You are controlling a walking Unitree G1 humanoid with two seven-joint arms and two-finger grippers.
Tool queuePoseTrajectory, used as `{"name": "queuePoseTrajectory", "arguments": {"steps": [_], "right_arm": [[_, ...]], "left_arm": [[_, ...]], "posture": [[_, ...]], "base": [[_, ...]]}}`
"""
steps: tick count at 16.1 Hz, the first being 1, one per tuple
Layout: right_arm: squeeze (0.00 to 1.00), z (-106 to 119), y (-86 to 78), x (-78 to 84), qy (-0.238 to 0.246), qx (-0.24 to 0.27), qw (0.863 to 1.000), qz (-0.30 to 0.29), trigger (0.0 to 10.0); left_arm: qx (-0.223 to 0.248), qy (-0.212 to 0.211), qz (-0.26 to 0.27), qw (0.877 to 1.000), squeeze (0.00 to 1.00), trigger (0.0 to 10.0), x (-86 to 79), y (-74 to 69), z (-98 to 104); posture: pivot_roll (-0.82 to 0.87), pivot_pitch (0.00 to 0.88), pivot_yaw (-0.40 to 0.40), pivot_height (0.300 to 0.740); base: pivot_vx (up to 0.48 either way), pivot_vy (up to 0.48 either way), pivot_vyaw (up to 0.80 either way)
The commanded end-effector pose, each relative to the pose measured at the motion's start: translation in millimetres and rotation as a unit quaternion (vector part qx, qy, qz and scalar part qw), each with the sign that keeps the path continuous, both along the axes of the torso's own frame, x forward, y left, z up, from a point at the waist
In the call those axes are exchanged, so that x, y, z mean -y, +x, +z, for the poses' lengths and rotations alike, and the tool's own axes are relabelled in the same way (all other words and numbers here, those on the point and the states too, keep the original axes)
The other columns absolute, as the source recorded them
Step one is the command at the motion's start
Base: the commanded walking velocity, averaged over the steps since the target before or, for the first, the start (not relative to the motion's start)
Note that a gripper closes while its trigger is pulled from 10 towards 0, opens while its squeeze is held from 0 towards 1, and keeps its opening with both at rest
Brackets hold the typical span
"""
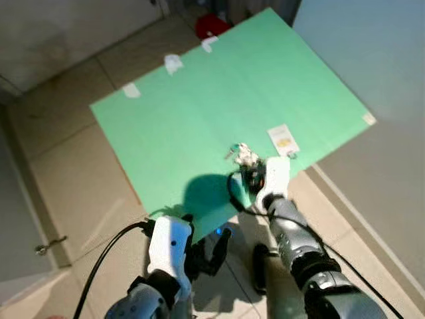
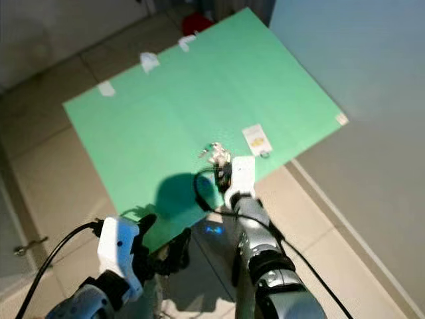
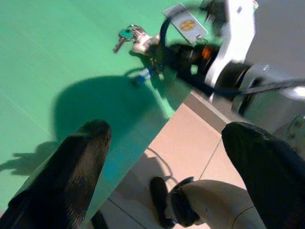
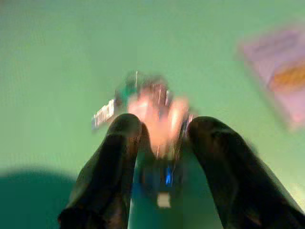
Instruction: Hang keys on a hook
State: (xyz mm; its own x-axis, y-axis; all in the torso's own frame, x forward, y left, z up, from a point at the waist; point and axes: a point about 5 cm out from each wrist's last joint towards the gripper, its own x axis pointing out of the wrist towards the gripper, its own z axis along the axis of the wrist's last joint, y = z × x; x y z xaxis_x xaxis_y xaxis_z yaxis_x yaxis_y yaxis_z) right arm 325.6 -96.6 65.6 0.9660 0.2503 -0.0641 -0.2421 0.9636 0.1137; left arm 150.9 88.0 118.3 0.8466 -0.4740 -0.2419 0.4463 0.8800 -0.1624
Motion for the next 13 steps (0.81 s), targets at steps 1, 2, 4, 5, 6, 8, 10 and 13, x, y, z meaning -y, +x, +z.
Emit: {"name": "queuePoseTrajectory", "arguments": {"steps": [1,2,4,5,6,8,10,13], "right_arm": [[0.0,-0.6,-4.0,-1.9,0.012,-0.003,1.0,0.008,0.0],[0.0,11.7,-0.9,-2.2,0.023,0.017,0.999,0.015,0.0],[0.0,29.7,2.7,-1.1,0.034,0.041,0.998,0.018,0.0],[0.0,36.0,2.4,-0.1,0.039,0.046,0.998,0.021,0.0],[0.0,37.9,1.2,0.0,0.033,0.045,0.998,0.029,0.0],[0.32,28.8,-1.6,1.0,0.02,0.023,0.999,0.033,0.0],[0.54,21.7,-3.4,0.1,0.008,0.006,0.999,0.034,1.8],[1.0,2.6,-7.0,-4.1,-0.002,-0.03,0.998,0.057,10.0]], "left_arm": [[-0.015,0.003,-0.001,1.0,0.0,10.0,2.2,-3.3,-6.5],[-0.013,0.0,0.001,1.0,0.0,10.0,4.4,-1.0,-7.2],[-0.01,-0.004,0.003,1.0,0.0,10.0,7.4,1.3,-8.1],[-0.009,-0.004,0.003,1.0,0.0,10.0,7.8,1.9,-8.6],[-0.008,-0.003,0.004,1.0,0.0,10.0,7.1,2.1,-9.2],[-0.007,-0.001,0.004,1.0,0.0,10.0,7.4,2.9,-10.1],[-0.005,-0.001,0.004,1.0,0.0,10.0,8.1,3.1,-10.2],[0.001,-0.009,-0.022,1.0,0.0,10.0,14.5,-1.8,-8.5]], "posture": [[0.07,0.436,0.036,0.74],[0.05,0.432,0.023,0.74],[0.05,0.426,0.015,0.74],[0.04,0.424,0.013,0.74],[0.04,0.422,0.012,0.74],[0.04,0.421,0.012,0.74],[0.04,0.422,0.013,0.74],[0.06,0.409,0.017,0.74]], "base": [[0.0,0.0,0.0],[0.0,0.0,0.0],[0.0,0.0,0.0],[0.0,0.0,0.0],[0.0,0.0,0.0],[0.0,0.0,0.0],[0.0,0.0,0.0],[0.0,0.0,0.0]]}}
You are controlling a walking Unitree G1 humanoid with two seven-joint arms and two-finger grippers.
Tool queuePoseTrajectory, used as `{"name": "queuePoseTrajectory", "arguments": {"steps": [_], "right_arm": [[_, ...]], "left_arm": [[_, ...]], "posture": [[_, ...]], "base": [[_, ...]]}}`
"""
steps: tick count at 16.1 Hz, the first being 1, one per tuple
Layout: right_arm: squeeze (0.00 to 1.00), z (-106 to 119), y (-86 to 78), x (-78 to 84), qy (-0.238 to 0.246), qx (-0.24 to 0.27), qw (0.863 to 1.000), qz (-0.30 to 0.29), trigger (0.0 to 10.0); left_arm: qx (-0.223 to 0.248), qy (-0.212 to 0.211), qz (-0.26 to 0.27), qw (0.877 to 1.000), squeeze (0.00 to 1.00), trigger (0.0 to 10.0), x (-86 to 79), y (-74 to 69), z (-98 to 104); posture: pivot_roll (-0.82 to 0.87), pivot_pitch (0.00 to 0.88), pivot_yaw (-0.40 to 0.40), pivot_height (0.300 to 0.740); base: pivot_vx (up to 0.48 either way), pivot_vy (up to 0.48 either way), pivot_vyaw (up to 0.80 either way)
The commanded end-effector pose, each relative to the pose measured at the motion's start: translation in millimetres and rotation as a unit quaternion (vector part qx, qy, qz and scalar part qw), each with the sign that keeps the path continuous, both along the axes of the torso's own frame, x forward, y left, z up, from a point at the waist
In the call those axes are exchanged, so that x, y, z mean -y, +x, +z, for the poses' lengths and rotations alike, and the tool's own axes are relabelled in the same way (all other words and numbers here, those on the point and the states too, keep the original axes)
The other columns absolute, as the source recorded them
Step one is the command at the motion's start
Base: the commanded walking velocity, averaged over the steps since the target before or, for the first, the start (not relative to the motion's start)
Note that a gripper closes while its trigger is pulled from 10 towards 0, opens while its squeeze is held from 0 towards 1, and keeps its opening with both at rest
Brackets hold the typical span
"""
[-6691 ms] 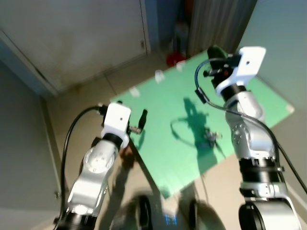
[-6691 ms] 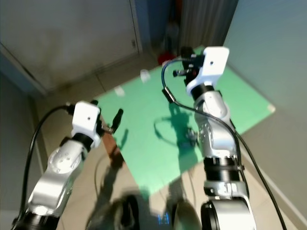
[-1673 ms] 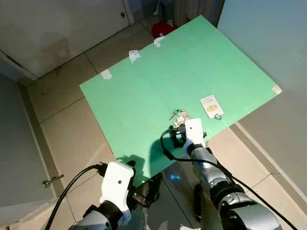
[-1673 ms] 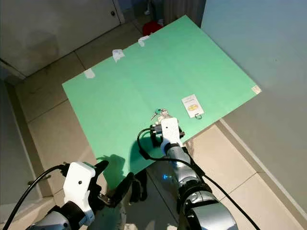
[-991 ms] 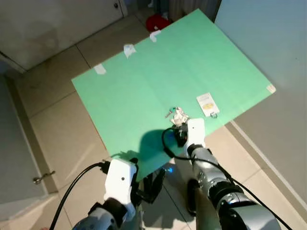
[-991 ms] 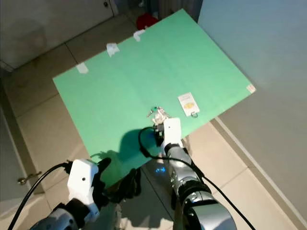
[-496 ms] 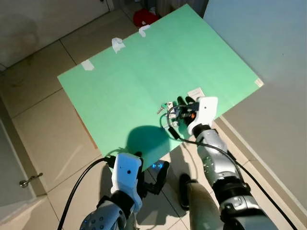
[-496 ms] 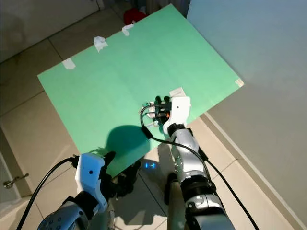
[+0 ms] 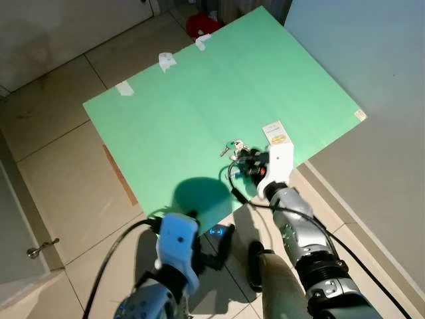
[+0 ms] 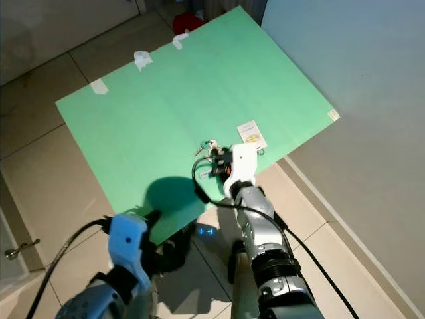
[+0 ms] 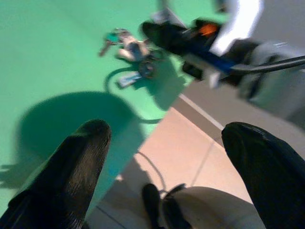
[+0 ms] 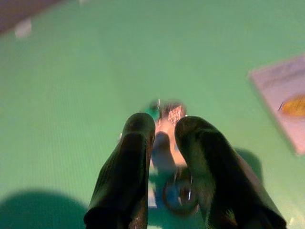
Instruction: Hang keys on a hook
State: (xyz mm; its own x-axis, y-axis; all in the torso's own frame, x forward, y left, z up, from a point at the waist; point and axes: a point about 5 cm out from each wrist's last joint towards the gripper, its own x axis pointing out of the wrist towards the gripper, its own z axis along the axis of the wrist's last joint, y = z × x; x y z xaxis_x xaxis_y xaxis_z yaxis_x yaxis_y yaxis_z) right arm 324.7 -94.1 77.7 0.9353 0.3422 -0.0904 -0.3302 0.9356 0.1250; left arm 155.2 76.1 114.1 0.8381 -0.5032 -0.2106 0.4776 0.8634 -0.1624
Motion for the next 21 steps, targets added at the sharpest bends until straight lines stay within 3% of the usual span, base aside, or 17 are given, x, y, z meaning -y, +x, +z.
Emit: {"name": "queuePoseTrajectory", "arguments": {"steps": [1,6,11,14,16,17,21], "right_arm": [[1.0,-16.3,-6.0,-0.4,-0.013,-0.027,0.999,0.012,10.0],[1.0,-21.5,0.6,0.6,-0.038,-0.038,0.998,0.017,10.0],[1.0,-31.2,-1.1,-2.4,-0.05,-0.051,0.997,0.02,10.0],[1.0,-35.2,-1.0,-3.7,-0.062,-0.062,0.996,0.022,10.0],[1.0,-37.2,-1.4,-2.3,-0.073,-0.063,0.995,0.027,10.0],[1.0,-37.6,-1.0,-0.4,-0.076,-0.063,0.995,0.026,10.0],[1.0,-35.7,0.4,-0.7,-0.084,-0.053,0.995,0.026,10.0]], "left_arm": [[-0.006,-0.004,-0.037,0.999,0.0,10.0,7.0,-10.4,-0.4],[0.01,0.059,-0.017,0.998,0.0,10.0,-7.2,-12.4,-5.8],[0.008,0.031,-0.034,0.999,0.0,10.0,-4.7,-20.9,0.6],[0.016,0.093,0.025,0.995,0.0,10.0,-38.0,-32.5,-1.9],[0.024,0.153,0.066,0.986,0.0,10.0,-63.1,-49.0,-6.9],[0.022,0.164,0.073,0.983,0.0,10.0,-67.2,-56.7,-10.4],[0.047,0.17,0.051,0.983,0.0,10.0,-59.4,-60.2,-13.1]], "posture": [[0.07,0.405,0.019,0.74],[0.09,0.402,0.016,0.74],[0.09,0.401,0.014,0.74],[0.11,0.408,0.015,0.74],[0.15,0.421,0.007,0.74],[0.15,0.425,0.004,0.74],[0.14,0.435,-0.001,0.74]], "base": [[0.0,0.0,0.0],[0.0,0.0,0.0],[0.0,0.0,0.0],[0.0,0.0,0.0],[0.0,0.0,0.0],[0.0,0.0,0.0],[0.0,0.0,0.0]]}}
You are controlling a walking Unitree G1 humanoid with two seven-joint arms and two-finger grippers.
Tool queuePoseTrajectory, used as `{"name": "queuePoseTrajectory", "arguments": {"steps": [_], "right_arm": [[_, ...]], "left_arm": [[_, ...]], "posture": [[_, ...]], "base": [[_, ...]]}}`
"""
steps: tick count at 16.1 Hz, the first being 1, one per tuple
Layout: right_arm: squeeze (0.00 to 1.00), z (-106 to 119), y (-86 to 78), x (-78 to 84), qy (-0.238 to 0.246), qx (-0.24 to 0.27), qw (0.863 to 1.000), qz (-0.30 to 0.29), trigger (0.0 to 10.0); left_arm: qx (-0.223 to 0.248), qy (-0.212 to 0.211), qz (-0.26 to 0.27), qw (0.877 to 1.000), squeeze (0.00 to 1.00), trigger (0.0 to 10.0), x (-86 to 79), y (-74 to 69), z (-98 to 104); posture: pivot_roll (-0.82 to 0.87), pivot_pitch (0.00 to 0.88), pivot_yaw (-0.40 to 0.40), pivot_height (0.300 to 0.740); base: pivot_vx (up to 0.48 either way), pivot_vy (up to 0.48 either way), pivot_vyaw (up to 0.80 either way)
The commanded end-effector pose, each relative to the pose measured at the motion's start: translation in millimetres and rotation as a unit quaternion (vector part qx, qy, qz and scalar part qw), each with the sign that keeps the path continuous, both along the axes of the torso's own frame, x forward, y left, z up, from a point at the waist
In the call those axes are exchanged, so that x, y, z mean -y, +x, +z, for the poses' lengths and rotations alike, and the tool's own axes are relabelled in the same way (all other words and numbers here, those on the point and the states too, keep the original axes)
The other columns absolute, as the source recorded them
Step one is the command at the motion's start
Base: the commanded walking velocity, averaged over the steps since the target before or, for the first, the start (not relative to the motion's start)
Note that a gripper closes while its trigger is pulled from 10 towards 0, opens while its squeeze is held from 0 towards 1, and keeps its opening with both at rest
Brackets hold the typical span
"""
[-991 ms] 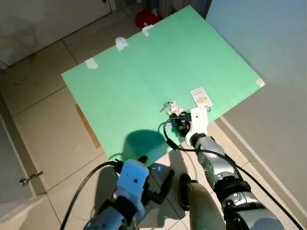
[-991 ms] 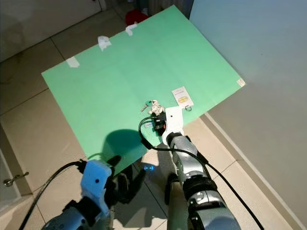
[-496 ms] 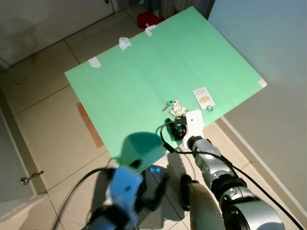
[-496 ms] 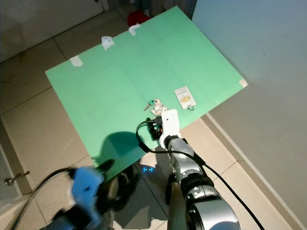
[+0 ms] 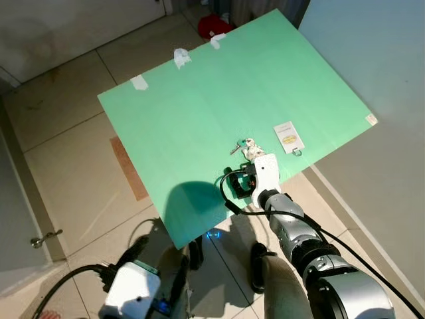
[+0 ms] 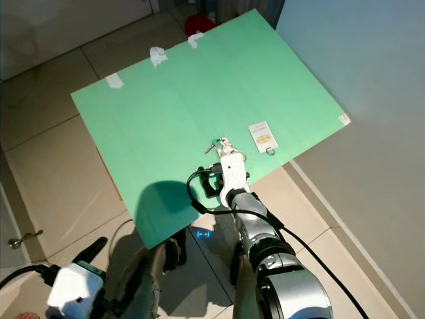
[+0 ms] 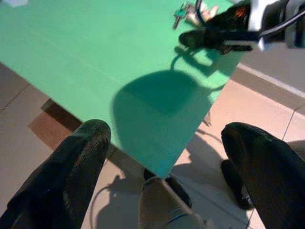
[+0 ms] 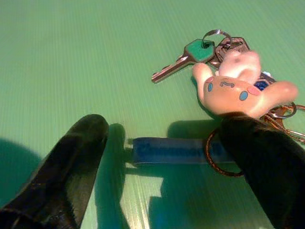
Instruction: Hang keys on a hook
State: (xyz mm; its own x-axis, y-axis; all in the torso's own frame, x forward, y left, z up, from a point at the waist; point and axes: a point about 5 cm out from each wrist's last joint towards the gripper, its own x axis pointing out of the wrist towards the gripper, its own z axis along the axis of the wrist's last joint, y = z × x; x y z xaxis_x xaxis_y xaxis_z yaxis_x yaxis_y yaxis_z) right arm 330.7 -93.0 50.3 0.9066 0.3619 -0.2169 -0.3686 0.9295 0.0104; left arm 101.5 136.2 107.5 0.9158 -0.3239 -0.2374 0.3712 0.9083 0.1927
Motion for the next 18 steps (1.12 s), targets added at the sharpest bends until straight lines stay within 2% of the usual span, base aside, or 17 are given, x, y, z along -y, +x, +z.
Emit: {"name": "queuePoseTrajectory", "arguments": {"steps": [1,4,5,9,16,17,18], "right_arm": [[1.0,-8.0,-5.3,0.2,-0.01,-0.012,1.0,0.002,10.0],[1.0,-8.1,-5.3,-1.6,-0.028,-0.006,1.0,-0.006,10.0],[0.0,-8.3,-4.8,-0.1,-0.037,-0.004,0.999,-0.017,10.0],[0.0,-9.4,-4.2,3.1,-0.045,-0.005,0.998,-0.046,10.0],[0.0,-9.5,-3.0,-6.2,-0.04,-0.019,0.996,-0.074,10.0],[0.0,-10.3,-3.4,-6.3,-0.043,-0.022,0.996,-0.076,8.9],[0.0,-10.5,-3.5,-6.3,-0.044,-0.023,0.996,-0.076,8.9]], "left_arm": [[-0.015,0.004,-0.005,1.0,0.0,10.0,1.0,-6.9,-6.4],[-0.005,-0.01,-0.013,1.0,0.0,10.0,8.6,-2.1,-4.7],[-0.004,-0.013,-0.016,1.0,0.0,10.0,10.6,-1.3,-4.8],[-0.005,-0.021,-0.021,1.0,0.0,10.0,12.0,-1.5,-5.7],[-0.008,-0.023,-0.029,0.999,0.0,10.0,17.9,-1.9,-7.2],[-0.008,-0.023,-0.029,0.999,0.0,10.0,18.0,-1.6,-7.3],[-0.008,-0.023,-0.029,0.999,0.0,10.0,18.0,-1.5,-7.3]], "posture": [[0.14,0.436,-0.001,0.74],[0.13,0.441,0.004,0.74],[0.13,0.441,0.004,0.74],[0.13,0.451,0.006,0.74],[0.13,0.462,0.005,0.74],[0.13,0.463,0.005,0.74],[0.13,0.463,0.005,0.74]], "base": [[0.0,0.0,0.0],[0.0,0.0,0.0],[0.0,0.0,0.0],[0.0,0.0,0.0],[0.0,0.0,0.0],[0.0,0.0,0.0],[0.0,0.0,0.0]]}}
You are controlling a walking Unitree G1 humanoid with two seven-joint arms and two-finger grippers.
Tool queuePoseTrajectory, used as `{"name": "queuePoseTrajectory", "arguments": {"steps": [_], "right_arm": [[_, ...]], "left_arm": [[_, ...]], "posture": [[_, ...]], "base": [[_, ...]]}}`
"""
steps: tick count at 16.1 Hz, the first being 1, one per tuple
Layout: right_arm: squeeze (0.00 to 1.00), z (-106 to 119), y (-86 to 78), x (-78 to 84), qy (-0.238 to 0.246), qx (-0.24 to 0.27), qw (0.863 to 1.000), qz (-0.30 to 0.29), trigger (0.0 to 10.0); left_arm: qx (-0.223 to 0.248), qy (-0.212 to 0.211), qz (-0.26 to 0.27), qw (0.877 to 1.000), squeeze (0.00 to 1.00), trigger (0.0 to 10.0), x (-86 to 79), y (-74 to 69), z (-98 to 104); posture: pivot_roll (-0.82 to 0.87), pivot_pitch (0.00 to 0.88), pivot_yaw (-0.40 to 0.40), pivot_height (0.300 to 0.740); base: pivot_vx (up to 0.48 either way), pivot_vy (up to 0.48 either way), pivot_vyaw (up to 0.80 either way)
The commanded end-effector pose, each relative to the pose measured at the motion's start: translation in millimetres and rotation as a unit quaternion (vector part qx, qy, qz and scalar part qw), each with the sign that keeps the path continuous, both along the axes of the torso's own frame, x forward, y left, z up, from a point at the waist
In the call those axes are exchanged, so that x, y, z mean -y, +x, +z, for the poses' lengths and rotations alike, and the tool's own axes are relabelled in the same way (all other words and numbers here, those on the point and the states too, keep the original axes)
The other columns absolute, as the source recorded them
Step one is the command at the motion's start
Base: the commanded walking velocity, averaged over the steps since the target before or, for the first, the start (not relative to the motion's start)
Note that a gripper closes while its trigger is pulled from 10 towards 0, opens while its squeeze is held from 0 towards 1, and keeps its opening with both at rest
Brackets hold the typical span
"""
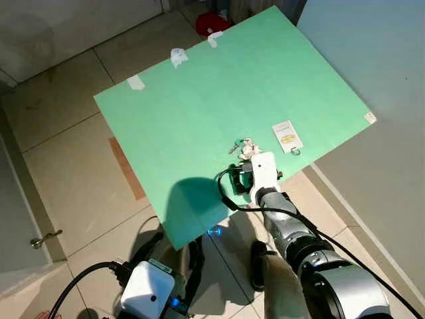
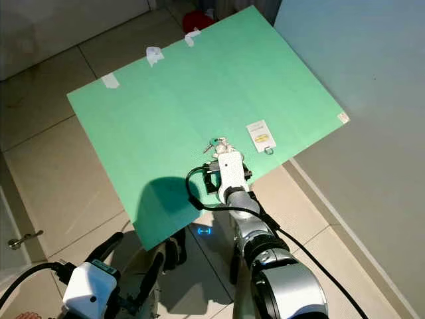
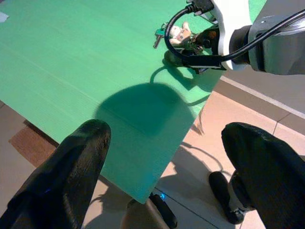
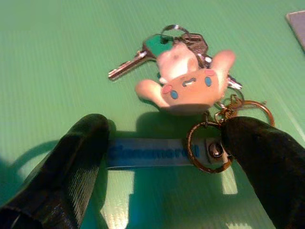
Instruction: Hang keys on a hook
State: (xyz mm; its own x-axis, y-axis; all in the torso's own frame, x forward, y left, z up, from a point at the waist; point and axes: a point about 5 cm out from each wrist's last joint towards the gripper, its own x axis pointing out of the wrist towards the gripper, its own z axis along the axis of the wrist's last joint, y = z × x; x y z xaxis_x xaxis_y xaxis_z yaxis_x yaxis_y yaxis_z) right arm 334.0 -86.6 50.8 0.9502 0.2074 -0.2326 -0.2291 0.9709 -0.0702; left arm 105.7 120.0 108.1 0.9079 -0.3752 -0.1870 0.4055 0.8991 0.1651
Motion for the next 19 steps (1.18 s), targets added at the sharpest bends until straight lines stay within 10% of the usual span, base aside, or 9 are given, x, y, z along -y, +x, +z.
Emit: {"name": "queuePoseTrajectory", "arguments": {"steps": [1,19], "right_arm": [[0.0,-11.8,-7.2,0.4,0.001,-0.03,1.0,-0.005,0.0],[0.0,-27.8,-22.5,5.8,0.04,-0.049,0.998,-0.001,0.0]], "left_arm": [[-0.026,0.001,-0.007,1.0,0.0,10.0,1.9,-5.3,-7.9],[-0.024,-0.004,-0.021,0.999,0.0,10.0,8.0,7.1,-7.9]], "posture": [[0.13,0.463,0.005,0.74],[0.09,0.47,0.015,0.74]], "base": [[0.0,0.0,0.0],[0.0,0.0,0.0]]}}
